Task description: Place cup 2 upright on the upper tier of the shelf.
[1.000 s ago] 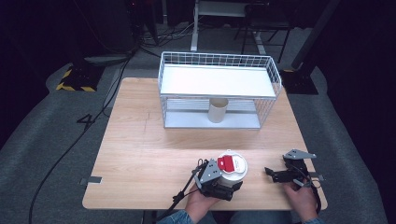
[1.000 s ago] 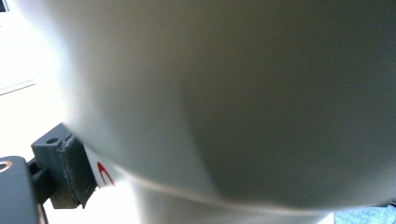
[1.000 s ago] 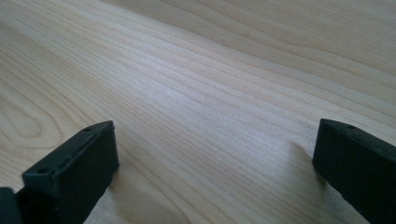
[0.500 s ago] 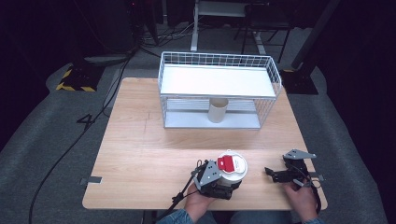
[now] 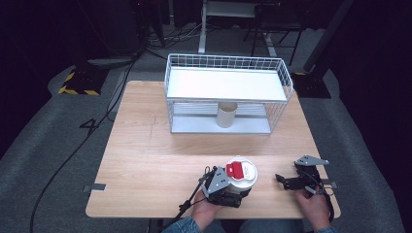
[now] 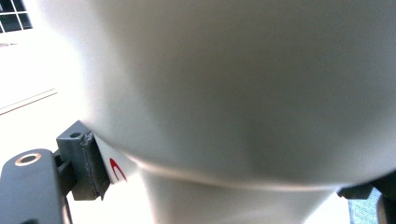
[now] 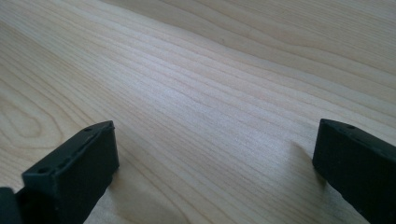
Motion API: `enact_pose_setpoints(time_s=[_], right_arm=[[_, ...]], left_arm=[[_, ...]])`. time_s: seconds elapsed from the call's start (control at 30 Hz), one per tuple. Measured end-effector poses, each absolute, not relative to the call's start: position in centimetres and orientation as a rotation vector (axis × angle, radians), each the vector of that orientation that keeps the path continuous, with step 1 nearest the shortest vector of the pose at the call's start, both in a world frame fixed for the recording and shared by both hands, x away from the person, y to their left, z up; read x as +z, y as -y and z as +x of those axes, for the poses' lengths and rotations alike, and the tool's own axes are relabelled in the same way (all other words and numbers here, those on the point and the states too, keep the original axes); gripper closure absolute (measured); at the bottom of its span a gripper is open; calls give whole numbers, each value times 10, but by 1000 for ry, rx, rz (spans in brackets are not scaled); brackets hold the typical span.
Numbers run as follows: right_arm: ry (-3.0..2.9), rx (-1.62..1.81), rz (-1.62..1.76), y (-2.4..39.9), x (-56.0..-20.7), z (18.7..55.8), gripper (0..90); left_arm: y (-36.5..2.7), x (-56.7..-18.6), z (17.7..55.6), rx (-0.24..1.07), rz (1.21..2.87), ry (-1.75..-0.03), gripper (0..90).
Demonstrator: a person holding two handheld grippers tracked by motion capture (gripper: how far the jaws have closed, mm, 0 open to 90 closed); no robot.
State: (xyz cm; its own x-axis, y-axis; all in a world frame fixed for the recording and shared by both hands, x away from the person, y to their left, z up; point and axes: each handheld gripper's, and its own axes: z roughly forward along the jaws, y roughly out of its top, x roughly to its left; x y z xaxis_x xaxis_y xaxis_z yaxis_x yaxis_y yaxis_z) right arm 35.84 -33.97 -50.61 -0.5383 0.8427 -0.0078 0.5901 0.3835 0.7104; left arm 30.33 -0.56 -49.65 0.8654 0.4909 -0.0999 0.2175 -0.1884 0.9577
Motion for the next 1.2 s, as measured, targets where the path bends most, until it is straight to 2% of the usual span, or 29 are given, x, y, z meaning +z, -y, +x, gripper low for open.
enact_pose_setpoints(time_s=[0.53, 1.2], right_arm=[[-2279, 945, 1244, 340, -506, 358, 3], [-2277, 942, 1247, 339, -506, 359, 3]], left_arm=[[2, -489, 303, 250, 1761, -533, 134], [-14, -441, 301, 245, 1747, -508, 135]])
